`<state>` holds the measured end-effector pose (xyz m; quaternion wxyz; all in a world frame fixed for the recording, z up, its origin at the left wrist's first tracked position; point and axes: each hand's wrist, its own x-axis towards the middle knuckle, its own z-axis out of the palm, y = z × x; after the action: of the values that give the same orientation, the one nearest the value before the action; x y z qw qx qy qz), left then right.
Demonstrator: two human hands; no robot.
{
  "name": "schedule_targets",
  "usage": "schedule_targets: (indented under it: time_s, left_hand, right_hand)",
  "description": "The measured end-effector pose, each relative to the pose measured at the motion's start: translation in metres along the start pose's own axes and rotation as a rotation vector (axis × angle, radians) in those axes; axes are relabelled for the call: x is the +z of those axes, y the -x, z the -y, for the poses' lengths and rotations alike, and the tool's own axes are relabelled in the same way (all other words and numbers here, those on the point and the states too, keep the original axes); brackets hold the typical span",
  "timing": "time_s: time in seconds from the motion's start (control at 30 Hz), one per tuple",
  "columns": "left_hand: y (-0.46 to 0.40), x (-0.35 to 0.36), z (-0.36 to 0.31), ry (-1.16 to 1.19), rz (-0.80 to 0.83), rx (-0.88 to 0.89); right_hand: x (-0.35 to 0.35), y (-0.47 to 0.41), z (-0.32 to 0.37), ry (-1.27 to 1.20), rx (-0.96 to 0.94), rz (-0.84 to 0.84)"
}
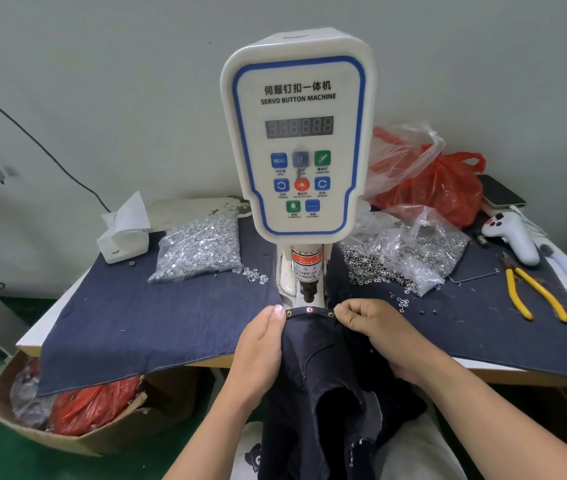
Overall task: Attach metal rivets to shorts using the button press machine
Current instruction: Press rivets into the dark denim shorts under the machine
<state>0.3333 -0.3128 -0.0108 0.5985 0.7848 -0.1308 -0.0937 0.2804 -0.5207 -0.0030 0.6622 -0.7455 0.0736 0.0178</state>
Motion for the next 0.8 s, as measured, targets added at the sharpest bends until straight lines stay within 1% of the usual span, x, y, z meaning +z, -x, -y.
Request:
schedule_targets:
  time_s: [0.17, 0.23, 0.3, 0.4, 0.43, 0.47, 0.57, 0.6, 0.63, 0.67, 0.73, 0.8]
  left_hand:
    - [0.001, 0.0, 0.002, 0.037, 0.022, -0.003]
    - [0.001, -0.001, 0.003, 0.067, 0.043, -0.006]
    - [0.005, -0.003, 0.002, 0.127, 0.088, -0.005]
    - [0.014, -0.009, -0.004, 0.257, 0.213, -0.041]
    - [0.017, -0.011, -0.007, 0.231, 0.256, -0.033]
    - [0.02, -0.012, -0.011, 0.147, 0.297, -0.01]
    - [0.03, -0.012, -0.026, -0.249, 0.404, 0.077]
    - [0.032, -0.012, -0.03, -0.286, 0.455, 0.089]
    - [0.035, -0.014, -0.033, -0.243, 0.494, 0.095]
    - [0.036, -0.019, -0.035, -0.141, 0.515, 0.084]
    - [0.04, -0.03, -0.038, 0.124, 0.508, 0.033]
    - [0.047, -0.04, -0.033, 0.383, 0.483, -0.029]
  right_hand:
    - [0.0, 0.0, 0.001, -0.003, -0.014, -0.007]
    - [0.0, 0.002, 0.001, -0.058, -0.011, 0.016]
    - [-0.002, 0.005, 0.003, -0.12, -0.002, 0.055]
    - [-0.006, 0.012, 0.008, -0.156, 0.005, 0.113]
    - [-0.005, 0.015, 0.011, -0.153, 0.001, 0.131]
    - [-0.003, 0.018, 0.014, -0.145, -0.006, 0.15]
    - [0.006, 0.023, 0.023, -0.073, -0.068, 0.2]
    - [0.009, 0.025, 0.027, -0.056, -0.092, 0.209]
    - [0.009, 0.026, 0.03, -0.068, -0.101, 0.22]
    - [0.008, 0.027, 0.032, -0.114, -0.087, 0.227]
    - [-0.002, 0.032, 0.034, -0.172, -0.042, 0.254]
    - [-0.016, 0.04, 0.031, -0.021, -0.048, 0.284]
